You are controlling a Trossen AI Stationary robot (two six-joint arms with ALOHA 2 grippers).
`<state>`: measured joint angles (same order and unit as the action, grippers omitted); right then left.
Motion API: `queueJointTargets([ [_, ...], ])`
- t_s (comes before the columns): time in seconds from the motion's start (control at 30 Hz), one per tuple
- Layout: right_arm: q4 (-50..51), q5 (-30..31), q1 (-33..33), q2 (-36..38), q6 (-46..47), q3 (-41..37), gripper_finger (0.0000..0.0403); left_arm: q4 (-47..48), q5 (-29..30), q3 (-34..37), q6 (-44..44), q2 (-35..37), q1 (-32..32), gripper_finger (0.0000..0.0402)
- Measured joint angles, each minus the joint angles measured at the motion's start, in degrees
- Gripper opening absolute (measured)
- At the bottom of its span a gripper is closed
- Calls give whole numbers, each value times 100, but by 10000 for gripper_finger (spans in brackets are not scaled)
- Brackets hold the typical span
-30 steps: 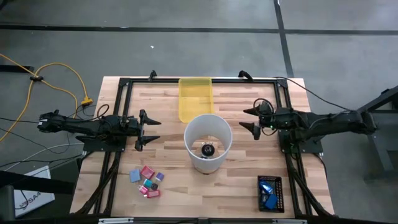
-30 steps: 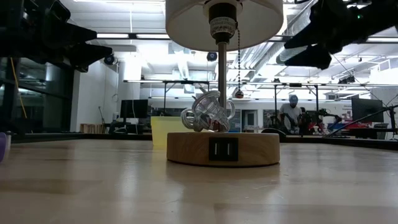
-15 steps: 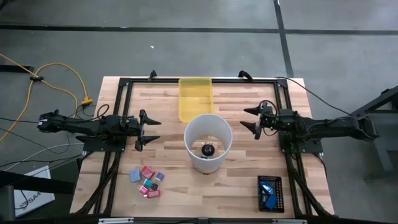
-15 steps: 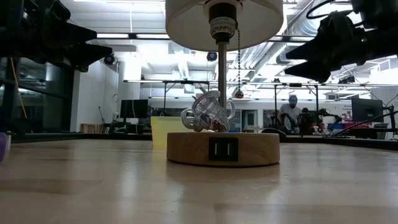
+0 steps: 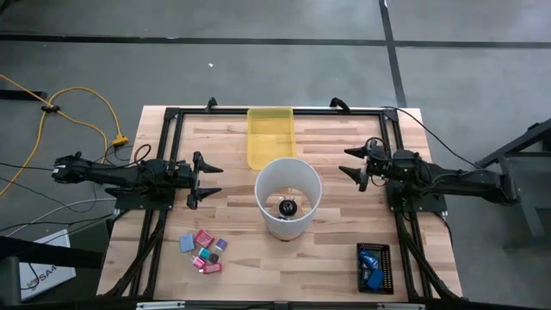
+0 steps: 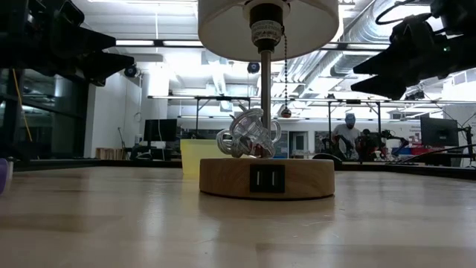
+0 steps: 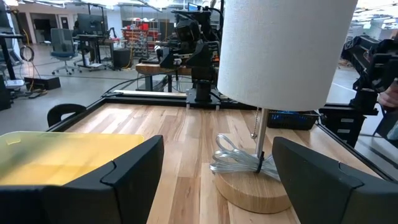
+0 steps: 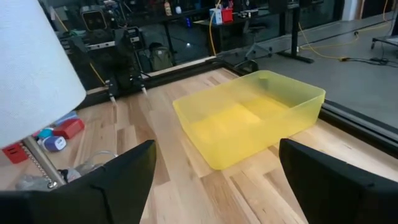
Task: Pick & Place Office items
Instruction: Put the bottom red charger adapter into the yellow bin
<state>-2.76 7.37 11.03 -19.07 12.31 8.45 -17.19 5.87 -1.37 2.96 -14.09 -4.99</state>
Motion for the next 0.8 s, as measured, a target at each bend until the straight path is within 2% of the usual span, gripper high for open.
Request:
queueJointTargets([
  [0.3, 524, -7, -2, 220, 182, 1, 326, 0, 0, 0, 2, 0, 0, 293],
  [0.6, -119, -32, -2, 495, 238, -578, 326, -1, 0, 0, 0, -1, 0, 293],
  [0.8, -72, -34, -2, 688, 233, -692, 327, 0, 0, 0, 0, -2, 0, 293],
])
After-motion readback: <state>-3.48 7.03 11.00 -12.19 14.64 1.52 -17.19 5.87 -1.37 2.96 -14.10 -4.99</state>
